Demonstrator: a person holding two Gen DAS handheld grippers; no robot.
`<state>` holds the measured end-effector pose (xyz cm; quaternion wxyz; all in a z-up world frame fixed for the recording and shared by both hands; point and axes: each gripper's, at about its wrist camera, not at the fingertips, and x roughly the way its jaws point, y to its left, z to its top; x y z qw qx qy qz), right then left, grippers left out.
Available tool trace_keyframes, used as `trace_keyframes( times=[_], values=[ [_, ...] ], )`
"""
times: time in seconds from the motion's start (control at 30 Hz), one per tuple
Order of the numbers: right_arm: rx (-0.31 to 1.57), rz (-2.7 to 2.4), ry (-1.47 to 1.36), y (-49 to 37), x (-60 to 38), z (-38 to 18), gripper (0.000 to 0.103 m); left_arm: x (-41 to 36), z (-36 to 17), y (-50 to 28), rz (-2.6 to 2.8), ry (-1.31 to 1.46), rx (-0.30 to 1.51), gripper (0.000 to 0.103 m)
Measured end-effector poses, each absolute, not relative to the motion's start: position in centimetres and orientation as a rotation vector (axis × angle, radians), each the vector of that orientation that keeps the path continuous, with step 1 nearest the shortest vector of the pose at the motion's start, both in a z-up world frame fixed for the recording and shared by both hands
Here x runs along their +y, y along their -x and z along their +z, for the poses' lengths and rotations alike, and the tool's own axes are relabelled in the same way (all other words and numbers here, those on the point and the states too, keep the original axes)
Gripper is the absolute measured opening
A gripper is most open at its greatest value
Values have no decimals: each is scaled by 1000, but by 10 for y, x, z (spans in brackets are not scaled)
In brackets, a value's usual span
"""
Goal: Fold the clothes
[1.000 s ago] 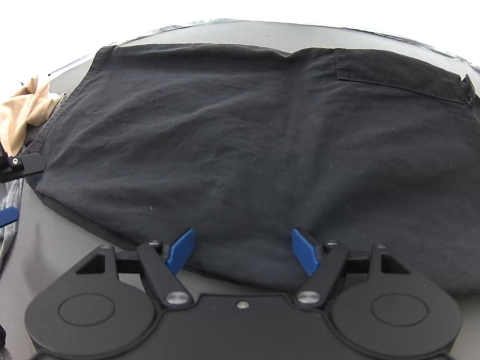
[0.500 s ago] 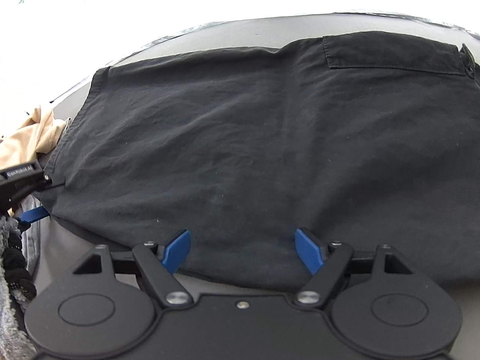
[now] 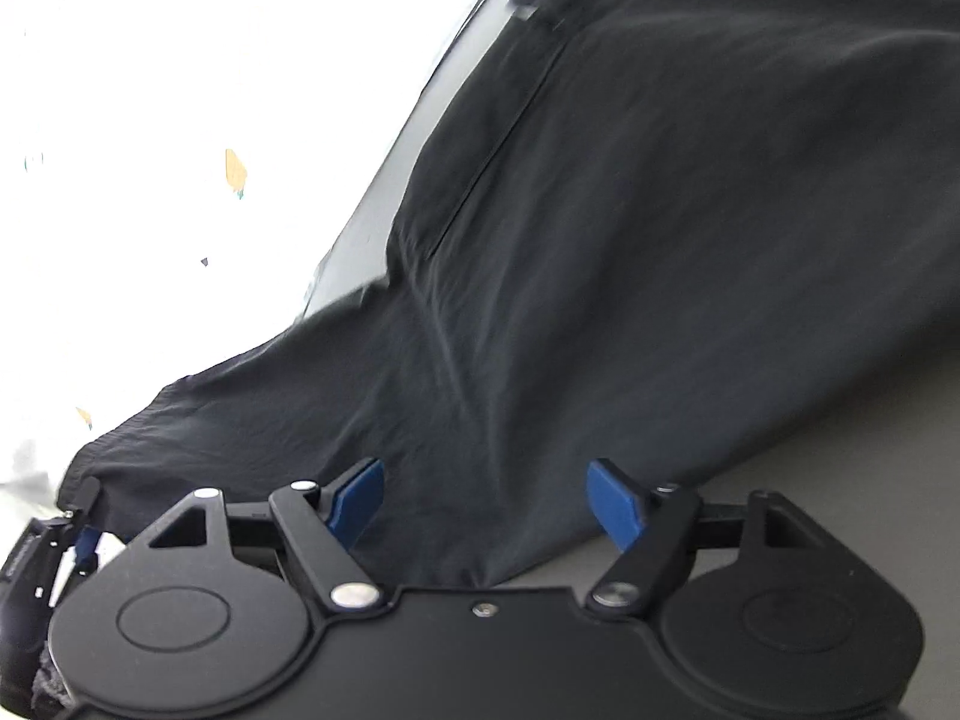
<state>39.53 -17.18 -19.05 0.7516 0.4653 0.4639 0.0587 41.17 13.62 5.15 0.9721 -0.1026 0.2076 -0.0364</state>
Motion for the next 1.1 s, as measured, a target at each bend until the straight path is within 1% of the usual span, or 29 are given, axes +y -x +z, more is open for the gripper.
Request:
trace_keyframes(
  times=[0.03, 0.13, 0.17, 0.2, 0.27, 0.3, 0.37, 0.4, 0.43, 0.47, 0.5, 0.53, 0.63, 0.73, 0.8, 0.9, 0.93, 0.97, 1.0, 1.03, 1.07, 1.1],
  values=[
    [994, 104, -1036, -385, -188, -190, 76, 110, 62, -410, -139, 181, 411, 21],
    [951, -2, -1110, -350, -244, -194, 76, 25, 58, -409, -341, 127, 434, 22],
    [940, -37, -1133, -338, -261, -196, 76, -8, 48, -407, -404, 89, 466, 23],
    [929, -70, -1154, -328, -278, -199, 76, -40, 32, -407, -461, 43, 498, 25],
    [926, -154, -1173, -309, -306, -204, 76, -101, -7, -405, -575, -39, 580, 35],
    [936, -205, -1162, -302, -319, -207, 76, -127, -32, -403, -636, -76, 665, 40],
    [957, -279, -1112, -293, -337, -207, 76, -165, -71, -402, -709, -156, 838, 40],
    [963, -308, -1083, -290, -347, -206, 76, -166, -75, -397, -707, -148, 841, 40],
    [958, -320, -1054, -288, -354, -203, 76, -167, -79, -392, -705, -138, 841, 44],
    [946, -323, -1027, -286, -358, -200, 77, -160, -77, -387, -698, -119, 811, 50],
    [930, -315, -991, -287, -359, -196, 77, -152, -75, -382, -692, -99, 779, 70],
    [918, -300, -951, -291, -358, -193, 77, -144, -73, -379, -654, -86, 756, 85],
    [923, -199, -803, -312, -347, -182, 77, -108, -73, -385, -455, -25, 759, 86],
    [873, -39, -627, -342, -327, -172, 77, -69, -89, -404, -282, 70, 802, 85],
    [870, 52, -564, -368, -309, -173, 75, -48, -100, -414, -177, 100, 838, 85],
    [947, 132, -443, -411, -279, -192, 64, -18, -117, -428, -41, 134, 885, 85],
    [996, 132, -366, -422, -268, -202, 63, -13, -120, -430, -25, 139, 890, 85],
    [1012, 131, -278, -429, -257, -210, 64, -10, -123, -430, -12, 144, 896, 85],
    [1002, 135, -202, -430, -247, -211, 56, -7, -126, -430, 2, 148, 902, 85],
    [997, 145, -138, -429, -239, -209, 53, -6, -128, -431, 11, 152, 910, 85],
    [985, 137, -90, -426, -234, -206, 31, -4, -133, -431, 16, 162, 927, 85],
    [967, 129, -80, -420, -235, -201, 22, -3, -137, -432, 21, 173, 943, 85]
  ],
)
